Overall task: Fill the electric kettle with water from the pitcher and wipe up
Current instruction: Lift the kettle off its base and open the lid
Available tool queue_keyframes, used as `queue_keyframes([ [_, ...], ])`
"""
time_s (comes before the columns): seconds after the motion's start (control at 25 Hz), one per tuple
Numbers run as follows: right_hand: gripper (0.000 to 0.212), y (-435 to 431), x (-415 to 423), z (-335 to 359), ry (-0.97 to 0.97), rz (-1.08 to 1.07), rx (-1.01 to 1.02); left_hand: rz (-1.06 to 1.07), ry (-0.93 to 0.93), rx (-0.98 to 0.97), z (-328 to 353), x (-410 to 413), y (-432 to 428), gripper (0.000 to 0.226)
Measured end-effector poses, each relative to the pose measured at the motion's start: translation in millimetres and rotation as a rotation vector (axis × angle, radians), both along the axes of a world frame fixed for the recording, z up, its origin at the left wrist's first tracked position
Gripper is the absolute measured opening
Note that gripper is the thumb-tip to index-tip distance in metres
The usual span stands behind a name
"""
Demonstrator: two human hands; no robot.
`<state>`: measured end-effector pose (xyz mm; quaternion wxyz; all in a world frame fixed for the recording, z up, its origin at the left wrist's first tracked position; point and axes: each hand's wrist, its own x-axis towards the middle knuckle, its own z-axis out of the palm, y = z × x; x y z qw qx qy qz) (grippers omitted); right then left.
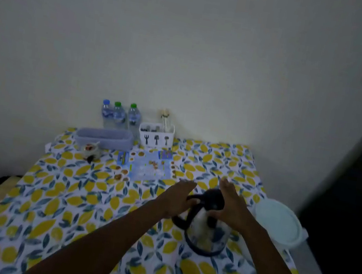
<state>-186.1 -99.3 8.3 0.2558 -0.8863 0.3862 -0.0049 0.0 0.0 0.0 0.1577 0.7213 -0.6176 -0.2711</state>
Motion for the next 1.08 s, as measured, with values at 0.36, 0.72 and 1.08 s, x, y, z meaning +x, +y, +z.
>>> queue_keyframes([
  [0.36, 0.104, 6, -3, -43, -0.184, -0.117, -0.212, 0.189, 0.275, -0.157, -53, -7, -14, 0.037],
  [0.72, 0.107, 15, -14, -35, -0.346, -0.153, -0.134, 0.354, 0.557, -0.223, -55, -17, 1, 0.026],
  [1.08, 0.108, 105, 16, -32, -0.250, 0.008, -0.102, 0.514, 0.642, -0.185, -45, 6, 118, 0.033],
])
